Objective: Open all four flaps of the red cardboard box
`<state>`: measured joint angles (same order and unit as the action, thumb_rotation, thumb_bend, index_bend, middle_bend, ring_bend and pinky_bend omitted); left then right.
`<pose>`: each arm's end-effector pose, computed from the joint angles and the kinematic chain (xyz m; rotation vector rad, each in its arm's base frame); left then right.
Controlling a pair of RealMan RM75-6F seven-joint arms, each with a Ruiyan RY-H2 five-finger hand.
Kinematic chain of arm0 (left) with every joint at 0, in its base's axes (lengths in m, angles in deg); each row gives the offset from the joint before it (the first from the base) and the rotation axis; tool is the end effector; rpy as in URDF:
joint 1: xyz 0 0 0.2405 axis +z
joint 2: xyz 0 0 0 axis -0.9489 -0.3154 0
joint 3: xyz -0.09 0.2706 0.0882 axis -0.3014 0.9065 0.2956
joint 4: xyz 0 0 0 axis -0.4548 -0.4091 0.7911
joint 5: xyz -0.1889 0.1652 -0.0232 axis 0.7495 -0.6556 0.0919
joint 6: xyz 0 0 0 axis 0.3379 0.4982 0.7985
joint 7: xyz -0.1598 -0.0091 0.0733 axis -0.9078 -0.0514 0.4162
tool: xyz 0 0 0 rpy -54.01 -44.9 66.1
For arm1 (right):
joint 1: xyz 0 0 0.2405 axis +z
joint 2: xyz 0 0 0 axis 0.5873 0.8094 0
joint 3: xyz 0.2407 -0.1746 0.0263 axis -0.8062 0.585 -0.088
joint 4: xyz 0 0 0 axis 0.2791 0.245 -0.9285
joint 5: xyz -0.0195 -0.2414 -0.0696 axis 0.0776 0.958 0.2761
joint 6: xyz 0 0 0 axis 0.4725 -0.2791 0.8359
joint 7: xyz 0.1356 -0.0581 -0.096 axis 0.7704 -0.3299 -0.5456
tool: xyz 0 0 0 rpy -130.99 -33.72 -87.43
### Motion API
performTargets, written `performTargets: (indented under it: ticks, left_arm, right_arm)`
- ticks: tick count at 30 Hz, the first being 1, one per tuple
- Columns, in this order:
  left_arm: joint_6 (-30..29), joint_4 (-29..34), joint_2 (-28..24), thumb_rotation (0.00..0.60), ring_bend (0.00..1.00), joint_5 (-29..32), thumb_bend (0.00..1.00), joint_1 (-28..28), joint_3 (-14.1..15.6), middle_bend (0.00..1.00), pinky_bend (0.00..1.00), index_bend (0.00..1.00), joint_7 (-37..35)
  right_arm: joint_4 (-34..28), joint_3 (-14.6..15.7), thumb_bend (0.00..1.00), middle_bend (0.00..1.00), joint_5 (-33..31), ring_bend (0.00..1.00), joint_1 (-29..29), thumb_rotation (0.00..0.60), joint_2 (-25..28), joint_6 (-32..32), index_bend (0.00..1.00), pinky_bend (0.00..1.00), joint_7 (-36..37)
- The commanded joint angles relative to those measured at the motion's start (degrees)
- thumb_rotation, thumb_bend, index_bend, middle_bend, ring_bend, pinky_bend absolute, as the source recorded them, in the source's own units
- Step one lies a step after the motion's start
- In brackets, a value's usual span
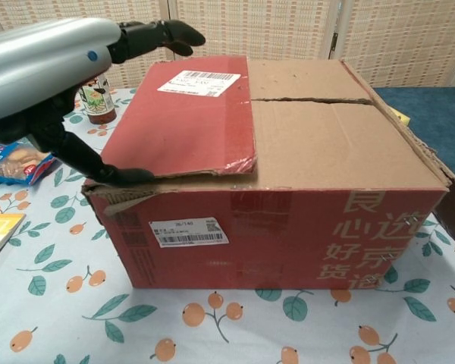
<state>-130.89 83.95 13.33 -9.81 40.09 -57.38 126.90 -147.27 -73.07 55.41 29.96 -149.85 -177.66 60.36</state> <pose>-0.0608 0.2460 0.0018 -1.8516 -0.6585 -1.2494 -0.3490 -0.1390 0.2019 1.2100 -0.6676 1.3241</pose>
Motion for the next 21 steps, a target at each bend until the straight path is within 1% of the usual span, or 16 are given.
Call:
performTargets:
  ticks: [1,5,10,21]
  left_arm:
    - [-1.28,-1.36,0.82,0.6,0.04,-1.94,0.24,1.24,0.51,0.12,0.0,0.0,-0.23]
    - [-1.34,-2.05,1.89,0.6,0.04,-3.26,0.24,1.89,0.78,0.12,0.0,0.0,0.83]
    - [-0.2,-2.35,2.74,0.6,0.04,-3.31,0.24,2.21,0.66,0.12,0.0,0.0,1.49]
    - [2.4,-4.55,4.36,0.6,0.04,0.6,0.24,1.78,-2.27,0.12,0.0,0.0,0.25]
  right_arm:
    - [-0.05,-0.02,0.39,0.0,-0.06,0.0,-0.02,0.6,-0.02,-0.01,0.0,0.0,-0.07]
    - [-0.05,-0.1,0.39,0.0,-0.09,0.0,-0.08,0.6,0.0,-0.2,0.0,0.0,0.07]
    - [0.0,-0.1,0.39,0.0,-0.19,0.0,-0.09,0.6,0.04,-0.15,0.0,0.0,0.34]
    - [0.01,-0.12,0.39,0.0,-0.27,0.0,-0.14,0.6,0.13,-0.17,0.0,0.0,0.53]
